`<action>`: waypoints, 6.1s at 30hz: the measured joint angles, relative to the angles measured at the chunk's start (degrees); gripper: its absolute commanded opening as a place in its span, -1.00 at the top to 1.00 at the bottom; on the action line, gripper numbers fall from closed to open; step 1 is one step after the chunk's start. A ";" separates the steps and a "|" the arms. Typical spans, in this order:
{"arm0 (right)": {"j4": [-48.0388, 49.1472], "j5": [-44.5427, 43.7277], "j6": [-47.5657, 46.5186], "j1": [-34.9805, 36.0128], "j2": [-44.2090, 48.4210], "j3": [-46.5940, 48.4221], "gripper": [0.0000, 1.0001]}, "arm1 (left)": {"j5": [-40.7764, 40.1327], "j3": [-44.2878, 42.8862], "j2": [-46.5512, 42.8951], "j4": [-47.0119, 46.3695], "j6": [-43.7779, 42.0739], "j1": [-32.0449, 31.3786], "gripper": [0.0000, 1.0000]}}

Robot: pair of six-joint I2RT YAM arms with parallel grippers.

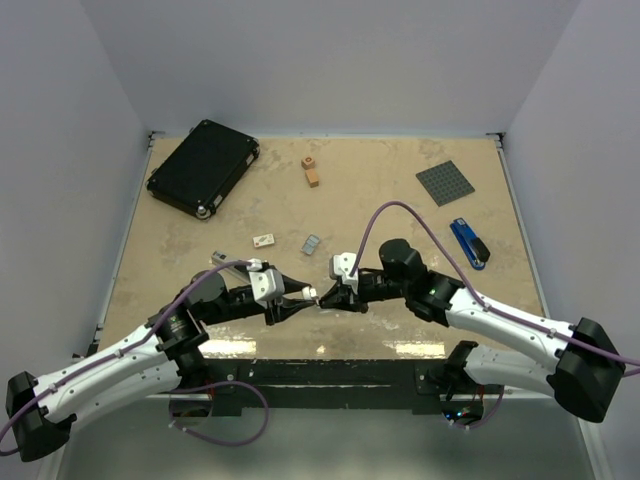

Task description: Load the staples into the stapler

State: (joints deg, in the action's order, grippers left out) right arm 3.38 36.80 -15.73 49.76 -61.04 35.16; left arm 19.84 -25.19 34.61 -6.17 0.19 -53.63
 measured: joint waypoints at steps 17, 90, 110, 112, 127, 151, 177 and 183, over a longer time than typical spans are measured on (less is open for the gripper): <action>5.22 -11.80 6.29 0.90 -4.59 0.90 1.00 | -16.52 -1.31 -8.31 1.36 -0.44 0.00 -0.86; 12.63 -51.32 24.65 -3.80 -35.17 21.20 -0.32 | -64.96 -7.04 -8.57 1.38 -8.33 10.86 -1.00; -2.47 -47.69 18.45 -5.46 -57.18 41.57 -0.28 | -64.08 -7.04 -8.44 1.84 -7.74 11.21 -1.00; -2.84 -47.69 18.23 -5.46 -57.75 42.14 -0.28 | -63.93 -7.04 -8.46 1.95 -7.69 11.23 -1.00; -7.96 -47.80 18.29 -5.46 -54.36 39.08 -0.25 | -62.93 -7.04 -8.35 2.75 -6.91 11.67 -1.00; -13.18 -42.62 20.74 -6.86 -37.00 28.06 -0.24 | -61.09 -7.04 -7.28 3.30 -6.71 12.00 -1.00; -9.27 -29.00 22.29 -8.33 -43.63 25.99 -0.48 | -60.54 -7.04 -7.30 3.76 -6.69 12.00 -1.00; -8.39 -27.89 23.32 -6.12 -43.93 25.99 -0.45 | -60.54 -7.04 -7.30 3.76 -6.69 12.02 -1.00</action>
State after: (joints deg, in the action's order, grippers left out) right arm -5.02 8.91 7.60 43.64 -104.97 61.14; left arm -40.71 -32.23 27.31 -2.42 -6.50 -41.60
